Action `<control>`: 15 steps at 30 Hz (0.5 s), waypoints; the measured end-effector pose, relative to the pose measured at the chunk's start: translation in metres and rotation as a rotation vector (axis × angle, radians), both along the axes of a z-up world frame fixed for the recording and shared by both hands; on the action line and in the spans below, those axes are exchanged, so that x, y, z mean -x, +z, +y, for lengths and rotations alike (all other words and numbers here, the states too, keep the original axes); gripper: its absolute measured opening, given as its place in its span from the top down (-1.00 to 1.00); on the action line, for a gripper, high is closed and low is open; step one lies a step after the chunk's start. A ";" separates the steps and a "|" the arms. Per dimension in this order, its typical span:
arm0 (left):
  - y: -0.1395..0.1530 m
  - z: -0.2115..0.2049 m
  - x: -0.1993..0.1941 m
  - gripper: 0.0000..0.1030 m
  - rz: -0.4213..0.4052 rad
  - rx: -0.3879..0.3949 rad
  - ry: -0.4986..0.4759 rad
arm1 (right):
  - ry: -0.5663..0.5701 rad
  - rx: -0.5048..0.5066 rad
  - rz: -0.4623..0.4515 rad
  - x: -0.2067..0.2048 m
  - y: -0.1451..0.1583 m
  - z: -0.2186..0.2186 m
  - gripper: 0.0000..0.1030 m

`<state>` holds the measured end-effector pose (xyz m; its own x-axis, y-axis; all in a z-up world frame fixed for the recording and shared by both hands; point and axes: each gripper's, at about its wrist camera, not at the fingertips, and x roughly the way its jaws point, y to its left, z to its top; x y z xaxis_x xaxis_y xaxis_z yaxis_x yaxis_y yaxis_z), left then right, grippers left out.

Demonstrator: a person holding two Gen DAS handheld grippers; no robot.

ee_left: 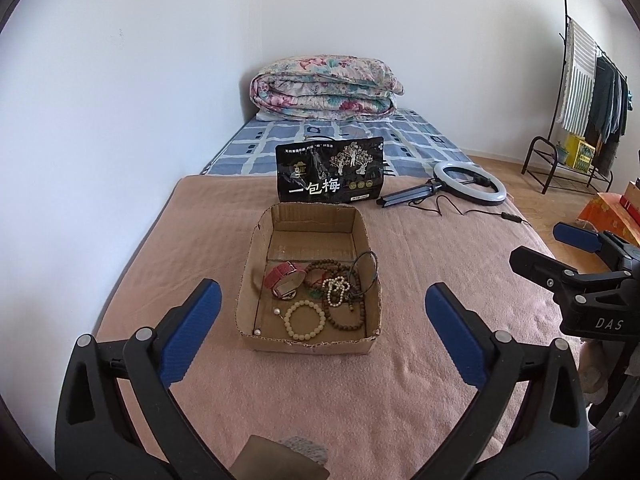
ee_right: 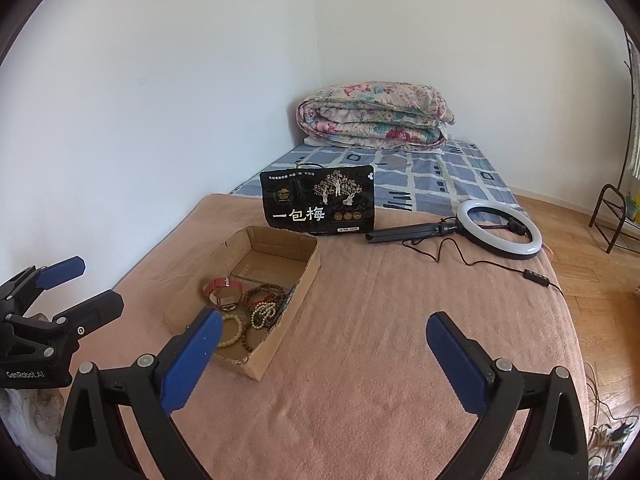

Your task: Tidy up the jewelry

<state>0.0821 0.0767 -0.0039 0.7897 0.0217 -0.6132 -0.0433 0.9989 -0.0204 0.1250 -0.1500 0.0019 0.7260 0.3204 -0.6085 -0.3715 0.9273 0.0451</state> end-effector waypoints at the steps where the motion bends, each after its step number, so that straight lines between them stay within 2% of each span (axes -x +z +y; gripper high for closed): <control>1: -0.001 -0.001 -0.001 -1.00 0.006 -0.005 0.005 | -0.002 0.015 -0.011 0.001 0.000 0.000 -0.99; 6: -0.001 -0.003 -0.002 -1.00 0.011 0.013 0.015 | -0.017 0.026 -0.008 0.002 -0.003 -0.004 -0.99; 15: -0.005 -0.009 -0.006 -1.00 0.030 -0.008 0.015 | -0.058 0.008 0.000 -0.001 -0.003 -0.016 -0.99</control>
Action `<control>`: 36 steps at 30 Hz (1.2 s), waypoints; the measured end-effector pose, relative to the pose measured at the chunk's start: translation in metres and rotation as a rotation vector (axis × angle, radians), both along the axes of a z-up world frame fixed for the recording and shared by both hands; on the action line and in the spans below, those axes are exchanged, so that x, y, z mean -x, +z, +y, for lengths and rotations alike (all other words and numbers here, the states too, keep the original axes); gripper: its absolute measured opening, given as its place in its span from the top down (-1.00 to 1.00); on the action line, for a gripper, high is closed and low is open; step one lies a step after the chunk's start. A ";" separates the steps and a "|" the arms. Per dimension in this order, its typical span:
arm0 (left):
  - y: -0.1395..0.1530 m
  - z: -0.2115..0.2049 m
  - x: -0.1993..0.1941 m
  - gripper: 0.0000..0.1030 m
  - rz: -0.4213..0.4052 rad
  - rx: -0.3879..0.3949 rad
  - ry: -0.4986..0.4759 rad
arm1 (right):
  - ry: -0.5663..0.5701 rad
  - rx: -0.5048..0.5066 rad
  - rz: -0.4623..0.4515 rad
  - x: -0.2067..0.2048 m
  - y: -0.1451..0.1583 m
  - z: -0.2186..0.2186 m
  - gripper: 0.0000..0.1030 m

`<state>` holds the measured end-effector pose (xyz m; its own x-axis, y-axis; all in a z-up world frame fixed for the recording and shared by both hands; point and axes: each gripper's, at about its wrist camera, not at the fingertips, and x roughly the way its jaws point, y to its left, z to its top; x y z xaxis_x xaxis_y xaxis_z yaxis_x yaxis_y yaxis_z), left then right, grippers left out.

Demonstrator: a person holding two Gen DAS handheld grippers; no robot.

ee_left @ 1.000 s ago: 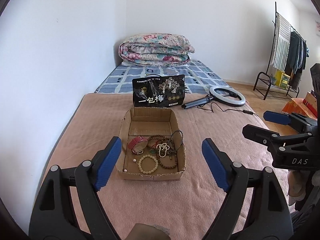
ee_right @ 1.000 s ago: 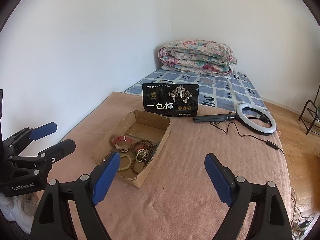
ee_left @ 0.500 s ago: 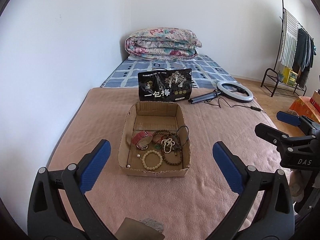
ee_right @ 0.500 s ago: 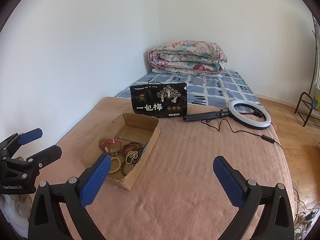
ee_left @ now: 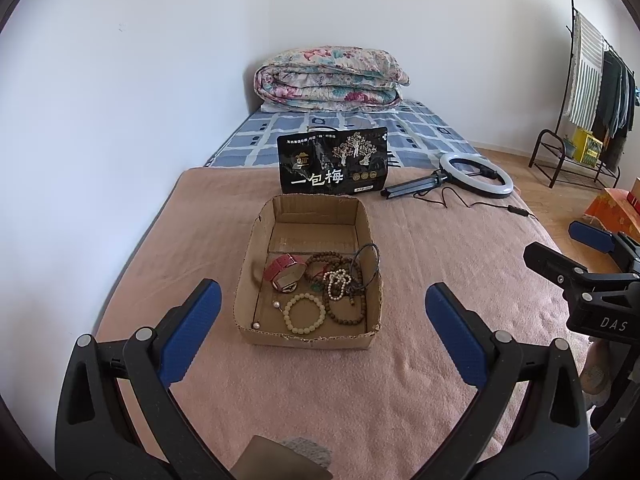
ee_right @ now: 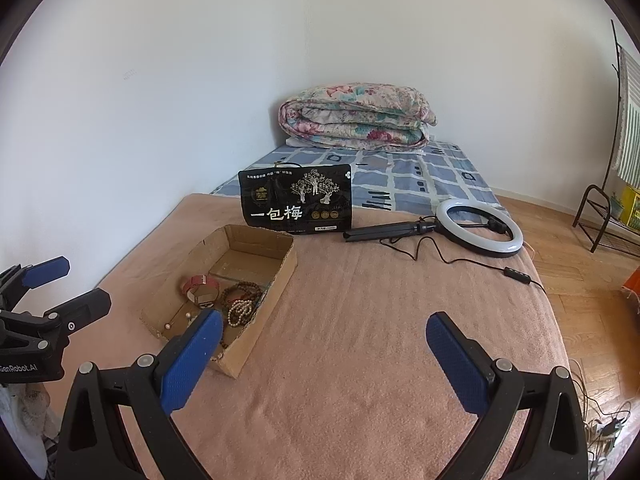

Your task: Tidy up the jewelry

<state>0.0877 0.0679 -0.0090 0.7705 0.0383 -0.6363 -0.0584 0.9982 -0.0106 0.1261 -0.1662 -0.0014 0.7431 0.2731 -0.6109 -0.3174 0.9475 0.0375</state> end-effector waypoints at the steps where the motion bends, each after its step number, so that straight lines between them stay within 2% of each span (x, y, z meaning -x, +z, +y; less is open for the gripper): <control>1: -0.001 0.000 0.000 -1.00 0.003 0.002 0.000 | 0.000 0.002 -0.001 0.000 0.000 -0.001 -0.99; 26: -0.002 0.000 -0.001 -1.00 0.001 0.005 0.000 | 0.000 0.007 0.009 -0.002 -0.003 -0.003 -0.99; 36: -0.002 0.003 -0.004 -1.00 0.030 0.010 0.031 | 0.000 0.005 0.012 -0.002 -0.004 -0.003 -0.99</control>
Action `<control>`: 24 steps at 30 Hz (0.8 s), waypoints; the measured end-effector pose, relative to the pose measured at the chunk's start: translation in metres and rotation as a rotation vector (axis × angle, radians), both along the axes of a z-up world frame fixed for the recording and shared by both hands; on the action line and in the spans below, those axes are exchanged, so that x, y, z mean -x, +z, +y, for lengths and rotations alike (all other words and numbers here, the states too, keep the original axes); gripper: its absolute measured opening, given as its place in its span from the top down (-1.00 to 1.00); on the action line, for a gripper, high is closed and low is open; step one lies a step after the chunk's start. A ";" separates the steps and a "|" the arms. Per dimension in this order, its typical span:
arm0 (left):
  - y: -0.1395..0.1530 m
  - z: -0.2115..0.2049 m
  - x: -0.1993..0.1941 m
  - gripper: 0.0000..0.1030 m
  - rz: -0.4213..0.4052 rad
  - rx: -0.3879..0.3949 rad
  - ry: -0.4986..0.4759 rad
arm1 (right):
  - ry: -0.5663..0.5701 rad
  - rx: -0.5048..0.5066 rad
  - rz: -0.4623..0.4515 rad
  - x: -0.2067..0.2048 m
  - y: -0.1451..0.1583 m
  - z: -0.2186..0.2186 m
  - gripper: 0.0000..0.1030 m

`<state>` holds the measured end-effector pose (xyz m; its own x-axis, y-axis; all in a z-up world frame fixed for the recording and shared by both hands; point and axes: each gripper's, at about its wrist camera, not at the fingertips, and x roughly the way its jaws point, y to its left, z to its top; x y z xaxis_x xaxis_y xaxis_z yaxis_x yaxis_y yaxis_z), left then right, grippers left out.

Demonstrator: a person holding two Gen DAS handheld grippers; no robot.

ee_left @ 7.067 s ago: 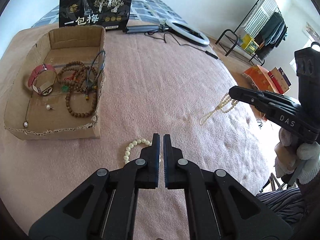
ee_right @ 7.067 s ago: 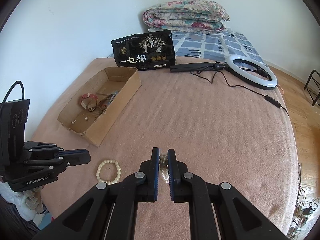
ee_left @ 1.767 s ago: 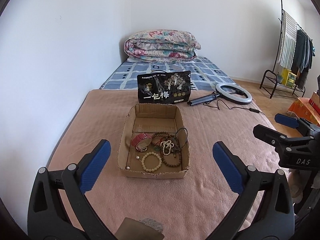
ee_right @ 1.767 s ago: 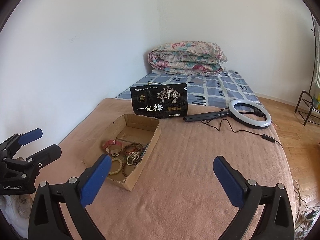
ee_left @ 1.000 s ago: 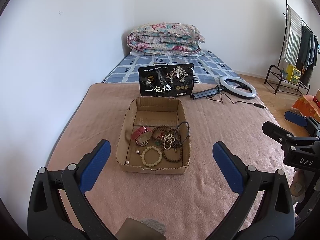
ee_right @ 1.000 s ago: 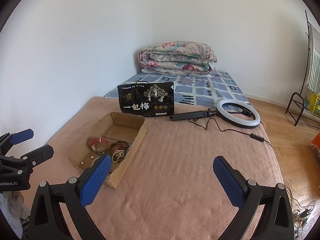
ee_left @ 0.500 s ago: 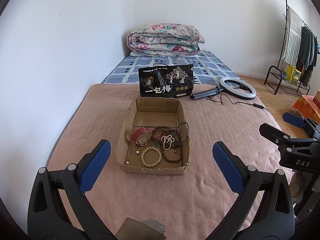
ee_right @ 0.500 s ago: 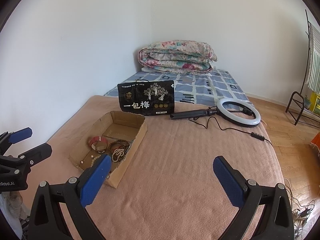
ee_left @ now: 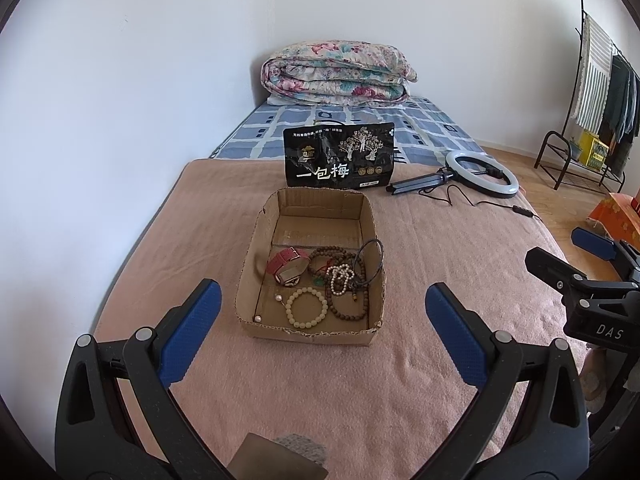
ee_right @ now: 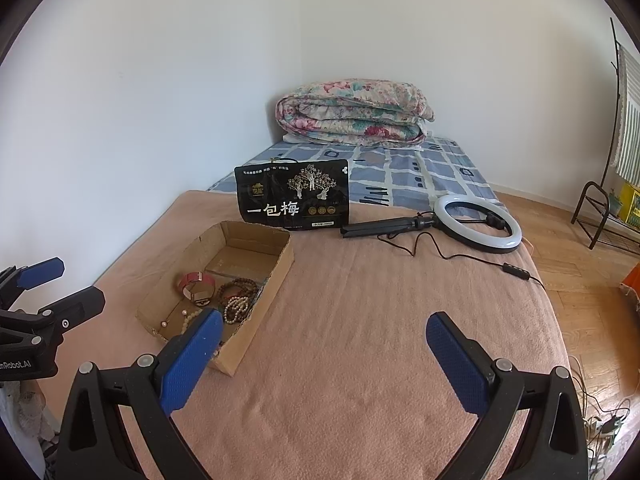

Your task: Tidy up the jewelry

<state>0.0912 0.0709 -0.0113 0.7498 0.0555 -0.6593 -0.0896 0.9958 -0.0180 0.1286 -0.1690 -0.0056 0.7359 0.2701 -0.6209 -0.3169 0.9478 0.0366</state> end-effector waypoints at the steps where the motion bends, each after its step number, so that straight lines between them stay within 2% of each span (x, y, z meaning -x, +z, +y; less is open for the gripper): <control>1: -0.001 0.000 -0.001 -1.00 0.005 0.000 0.002 | 0.000 0.001 0.000 0.000 0.000 0.000 -0.99; 24: -0.001 -0.002 0.001 -1.00 0.013 -0.009 -0.009 | -0.001 0.003 0.007 0.000 -0.004 0.002 -0.99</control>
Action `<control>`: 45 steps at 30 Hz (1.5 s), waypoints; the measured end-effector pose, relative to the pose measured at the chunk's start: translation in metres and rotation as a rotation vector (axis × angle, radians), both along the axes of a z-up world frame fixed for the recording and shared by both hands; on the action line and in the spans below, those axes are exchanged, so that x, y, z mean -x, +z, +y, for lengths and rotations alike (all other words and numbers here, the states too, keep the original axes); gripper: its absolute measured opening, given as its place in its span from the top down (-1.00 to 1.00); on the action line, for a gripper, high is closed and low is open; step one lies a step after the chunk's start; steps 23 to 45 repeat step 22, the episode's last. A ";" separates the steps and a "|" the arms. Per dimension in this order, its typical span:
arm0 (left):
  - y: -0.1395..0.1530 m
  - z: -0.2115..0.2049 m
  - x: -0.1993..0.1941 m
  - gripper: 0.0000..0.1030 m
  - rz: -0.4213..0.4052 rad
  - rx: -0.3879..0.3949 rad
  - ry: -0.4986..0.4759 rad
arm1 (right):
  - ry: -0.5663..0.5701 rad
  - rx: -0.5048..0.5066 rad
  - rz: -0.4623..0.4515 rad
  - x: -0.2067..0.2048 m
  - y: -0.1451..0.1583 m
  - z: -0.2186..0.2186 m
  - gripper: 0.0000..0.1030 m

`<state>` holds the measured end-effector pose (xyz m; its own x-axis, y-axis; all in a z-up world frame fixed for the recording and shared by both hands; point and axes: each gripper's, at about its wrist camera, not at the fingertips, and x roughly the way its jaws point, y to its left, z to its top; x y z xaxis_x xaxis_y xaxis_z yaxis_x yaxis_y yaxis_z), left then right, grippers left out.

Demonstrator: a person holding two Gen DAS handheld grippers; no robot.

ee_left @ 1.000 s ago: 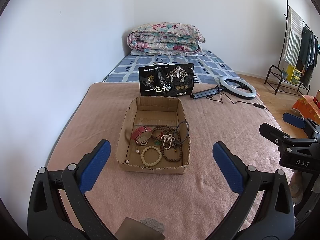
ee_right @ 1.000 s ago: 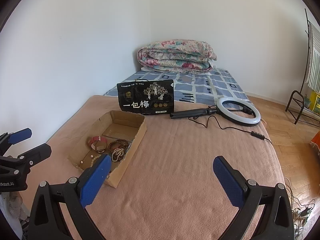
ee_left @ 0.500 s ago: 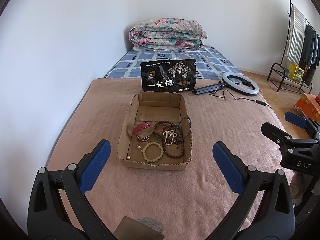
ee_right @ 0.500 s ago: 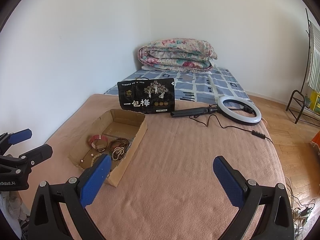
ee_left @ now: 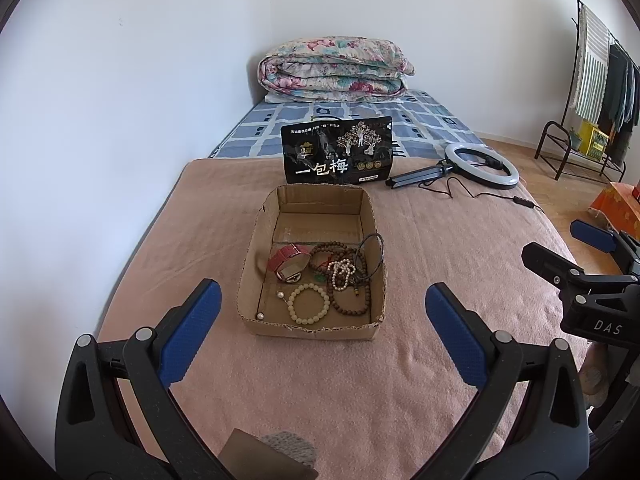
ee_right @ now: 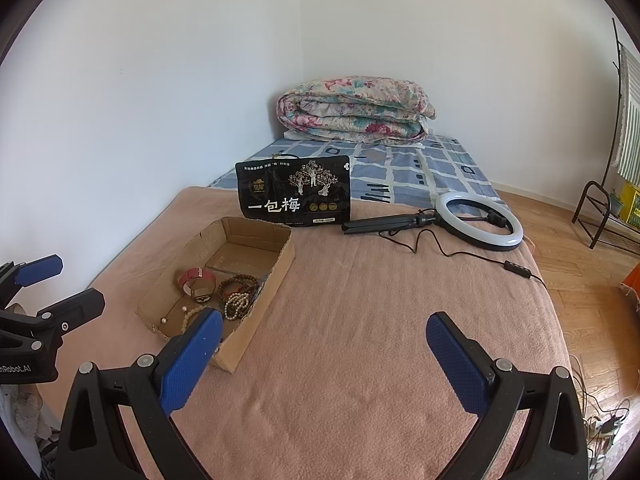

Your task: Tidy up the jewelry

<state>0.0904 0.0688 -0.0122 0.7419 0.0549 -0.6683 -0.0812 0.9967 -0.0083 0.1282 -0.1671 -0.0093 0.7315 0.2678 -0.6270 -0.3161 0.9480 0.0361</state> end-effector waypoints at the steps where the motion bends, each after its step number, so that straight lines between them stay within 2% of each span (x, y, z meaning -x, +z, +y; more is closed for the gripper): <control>1: 0.000 -0.001 0.000 -1.00 0.000 0.000 0.001 | -0.001 0.000 0.000 0.000 0.000 0.000 -0.99; 45: -0.001 0.010 0.001 -1.00 -0.008 -0.017 0.014 | 0.001 -0.005 0.004 0.001 -0.003 0.001 -0.99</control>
